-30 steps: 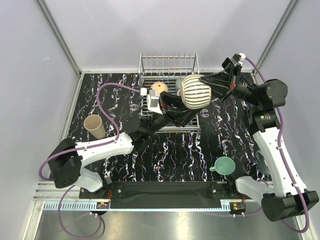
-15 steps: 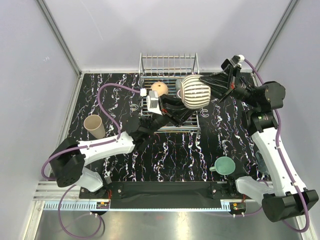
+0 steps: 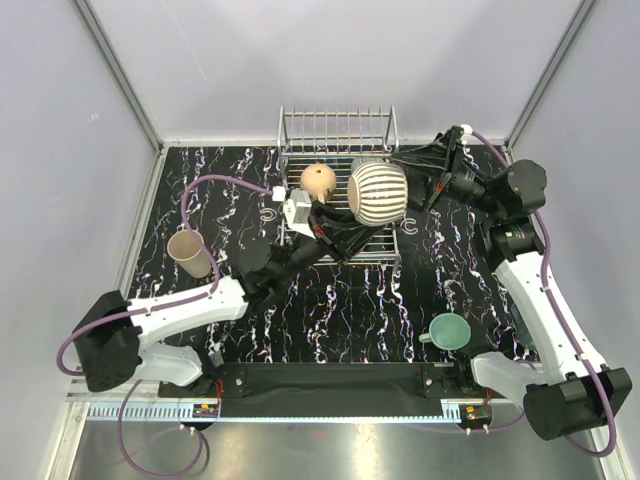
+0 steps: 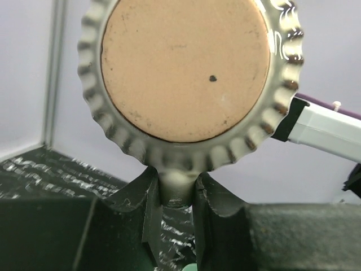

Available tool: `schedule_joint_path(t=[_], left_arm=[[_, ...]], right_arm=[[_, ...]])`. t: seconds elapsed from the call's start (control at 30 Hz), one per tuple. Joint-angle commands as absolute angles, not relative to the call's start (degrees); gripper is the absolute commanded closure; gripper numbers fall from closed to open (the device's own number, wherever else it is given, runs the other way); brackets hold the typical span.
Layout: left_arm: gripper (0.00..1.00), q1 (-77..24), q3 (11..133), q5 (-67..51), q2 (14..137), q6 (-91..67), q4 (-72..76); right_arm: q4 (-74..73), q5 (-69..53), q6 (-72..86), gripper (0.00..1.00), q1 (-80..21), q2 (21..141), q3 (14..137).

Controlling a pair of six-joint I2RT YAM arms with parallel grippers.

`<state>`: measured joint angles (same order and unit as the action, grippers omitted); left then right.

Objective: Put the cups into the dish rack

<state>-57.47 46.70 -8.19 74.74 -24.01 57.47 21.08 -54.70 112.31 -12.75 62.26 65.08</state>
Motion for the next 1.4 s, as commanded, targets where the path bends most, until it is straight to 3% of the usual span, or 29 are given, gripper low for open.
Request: schedule_joint_path(t=[0.0,0.13,0.37,0.53,0.63,0.87,1.37], left_arm=[[1.00,-56.95,46.41,-1.86,69.09,-21.01,57.51],[1.00,-56.95,47.02,6.04,63.91,-17.76,44.24],[1.00,-56.95,48.61,15.72,58.19,-11.08,22.33],[1.00,-56.95,49.48,20.82,58.26,-9.14,12.41],[1.00,-56.69,53.24,20.65,62.20,-7.91,7.49],[1.00,-54.32,63.36,24.08,74.26,-10.98,-5.62],[1.00,-46.67,70.84,20.39,90.61,-16.26,-10.02]], right_arm=[[20.22,-55.02,108.38,0.36,-13.27,62.67,63.29],[8.84,-54.49,99.60,0.29,-13.27,62.58,63.54],[-17.98,-50.03,66.52,0.15,-10.38,65.91,68.37],[-40.82,-29.33,45.29,0.08,-9.14,66.62,76.97],[-46.65,-18.95,38.33,0.08,-9.14,66.01,78.83],[-50.80,-5.46,31.12,0.08,-9.05,63.02,77.87],[-52.56,-1.41,28.48,0.07,-9.05,60.91,78.40]])
